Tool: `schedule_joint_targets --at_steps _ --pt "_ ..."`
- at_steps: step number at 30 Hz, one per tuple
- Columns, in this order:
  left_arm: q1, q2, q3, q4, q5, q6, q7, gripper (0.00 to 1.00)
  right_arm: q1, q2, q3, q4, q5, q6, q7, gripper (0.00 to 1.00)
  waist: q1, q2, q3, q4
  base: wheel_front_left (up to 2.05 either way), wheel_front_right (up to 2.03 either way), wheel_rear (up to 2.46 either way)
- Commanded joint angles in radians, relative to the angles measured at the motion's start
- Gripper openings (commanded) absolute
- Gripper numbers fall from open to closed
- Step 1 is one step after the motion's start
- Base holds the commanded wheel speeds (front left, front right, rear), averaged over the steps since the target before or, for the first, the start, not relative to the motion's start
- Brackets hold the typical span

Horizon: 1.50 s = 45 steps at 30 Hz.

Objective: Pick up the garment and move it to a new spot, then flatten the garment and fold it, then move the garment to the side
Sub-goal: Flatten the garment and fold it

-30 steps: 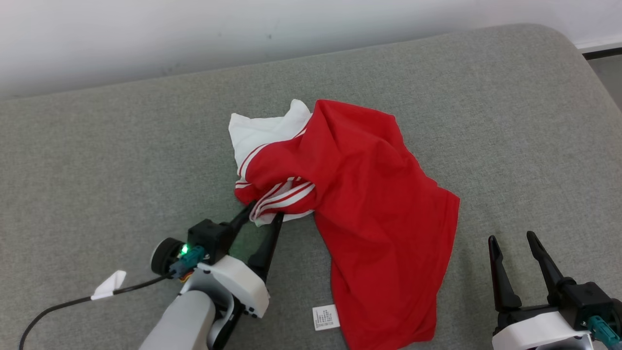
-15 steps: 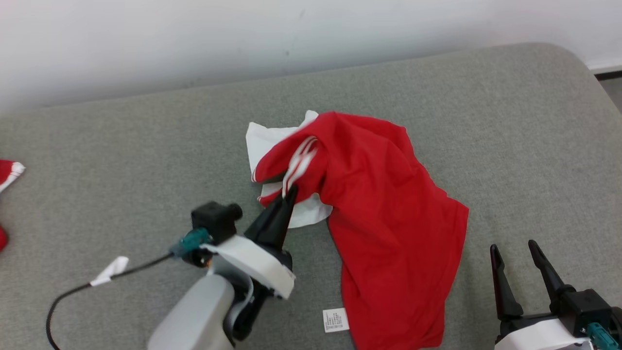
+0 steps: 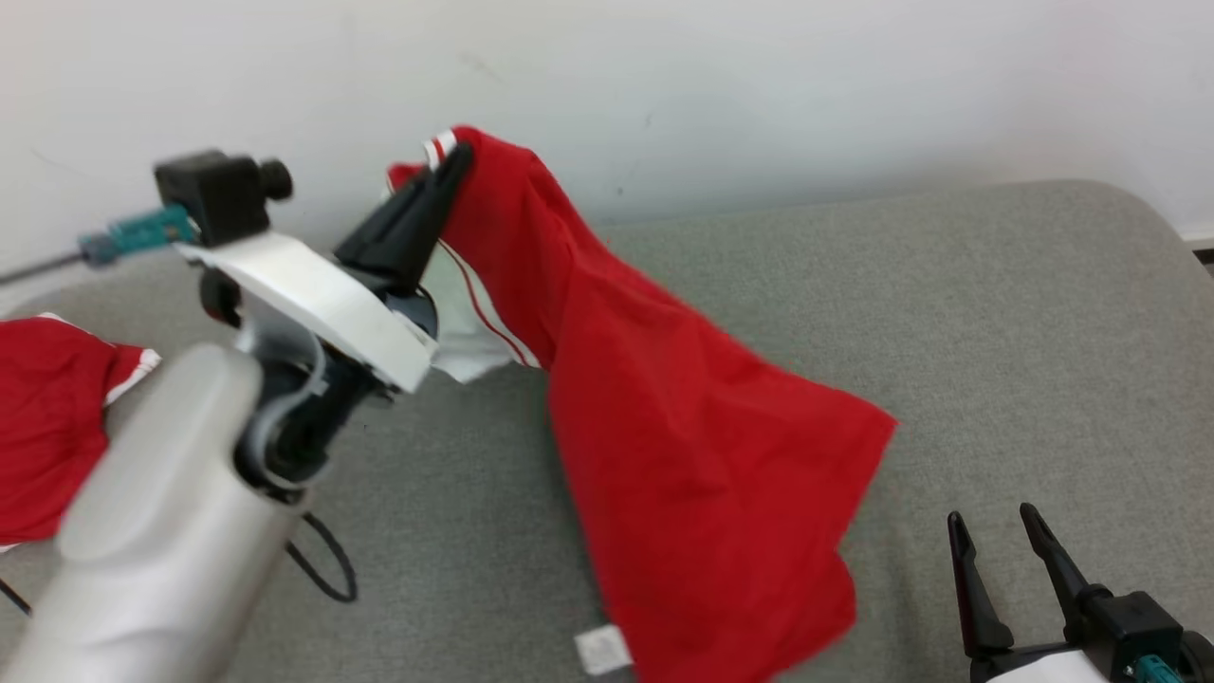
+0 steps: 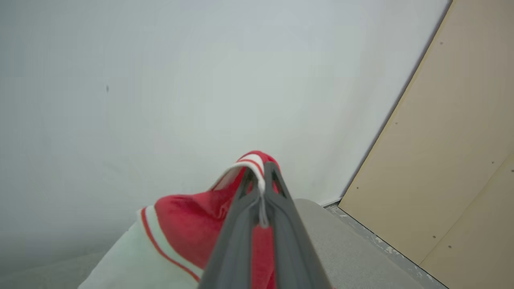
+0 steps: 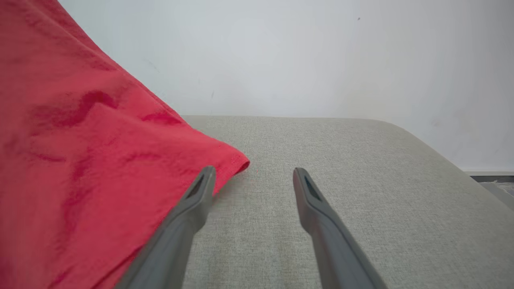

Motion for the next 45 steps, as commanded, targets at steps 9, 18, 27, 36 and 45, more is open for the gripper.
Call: schedule_joint_targets --at_steps 9,18,27,36,45 --pt "-0.18 0.17 0.024 -0.114 0.03 0.022 0.201 0.0 0.031 -0.009 0.01 0.011 0.008 -0.003 -0.003 1.0 0.0 0.0 -0.042 0.0 0.0 0.0 0.0" --pt "-0.214 0.085 -0.086 -0.13 0.064 0.016 0.246 0.0 0.035 -0.005 0.046 0.028 0.015 -0.003 -0.003 1.0 0.0 0.0 -0.065 -0.026 0.0 0.0 0.0" --pt "-0.078 -0.152 -0.257 -0.062 0.053 0.017 0.186 0.0 0.001 -0.011 0.058 0.015 0.026 -0.003 -0.003 1.0 0.0 0.0 -0.032 -0.1 0.0 0.0 0.0" --pt "-0.031 -0.292 -0.423 0.111 0.123 0.019 0.093 0.0 -0.024 0.005 0.064 0.014 0.044 -0.003 -0.003 1.0 0.0 0.0 0.016 -0.239 0.0 0.0 0.0" --pt "-0.05 -0.308 -0.527 0.179 0.136 0.024 0.014 1.0 -0.009 0.01 0.039 0.008 0.055 -0.003 -0.003 1.0 0.0 0.0 0.046 -0.27 0.0 0.0 0.0"
